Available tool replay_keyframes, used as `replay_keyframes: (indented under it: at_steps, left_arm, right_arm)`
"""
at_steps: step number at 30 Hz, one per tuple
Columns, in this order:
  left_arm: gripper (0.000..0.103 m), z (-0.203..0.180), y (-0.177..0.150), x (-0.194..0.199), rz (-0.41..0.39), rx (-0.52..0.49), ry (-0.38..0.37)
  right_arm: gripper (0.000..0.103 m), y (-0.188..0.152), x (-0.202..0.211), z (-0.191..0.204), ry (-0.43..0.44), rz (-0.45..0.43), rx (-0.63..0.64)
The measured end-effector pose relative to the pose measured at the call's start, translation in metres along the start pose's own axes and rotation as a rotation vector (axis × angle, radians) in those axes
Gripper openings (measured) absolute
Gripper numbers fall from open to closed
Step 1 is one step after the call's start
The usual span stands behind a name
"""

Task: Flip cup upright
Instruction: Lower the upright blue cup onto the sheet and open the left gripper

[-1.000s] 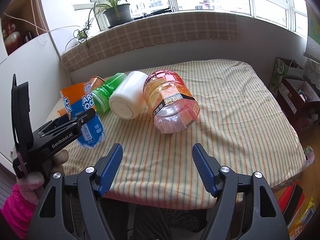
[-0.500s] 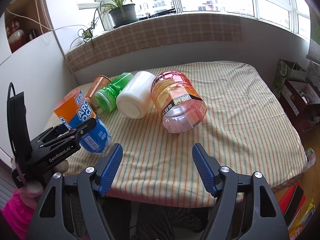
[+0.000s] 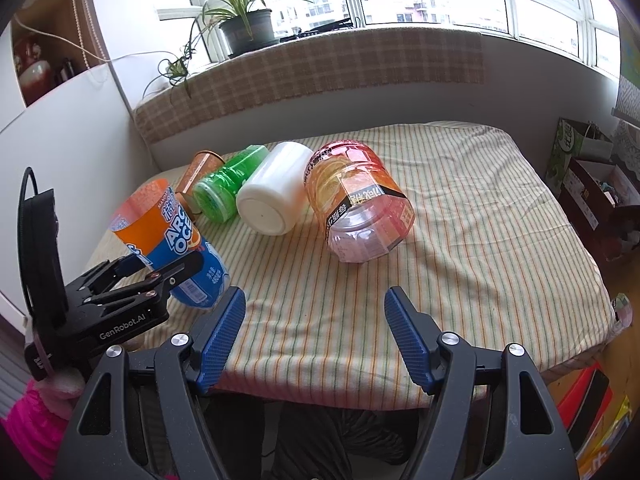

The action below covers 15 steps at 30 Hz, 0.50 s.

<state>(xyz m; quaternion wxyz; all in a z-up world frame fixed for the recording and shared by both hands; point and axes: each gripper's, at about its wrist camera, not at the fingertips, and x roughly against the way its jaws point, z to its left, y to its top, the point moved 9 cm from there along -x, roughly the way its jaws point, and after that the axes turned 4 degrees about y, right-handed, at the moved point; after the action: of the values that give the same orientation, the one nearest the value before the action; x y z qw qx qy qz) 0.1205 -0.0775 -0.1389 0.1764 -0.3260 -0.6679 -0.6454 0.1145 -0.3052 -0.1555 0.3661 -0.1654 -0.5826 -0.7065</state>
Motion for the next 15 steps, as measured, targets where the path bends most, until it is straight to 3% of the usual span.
replay_keyframes:
  at_steps: [15]
  left_arm:
    - [0.084,0.018,-0.014,0.016,0.017,0.033,0.004]
  right_arm:
    - [0.072,0.004,0.001,0.008,0.003,-0.016,0.018]
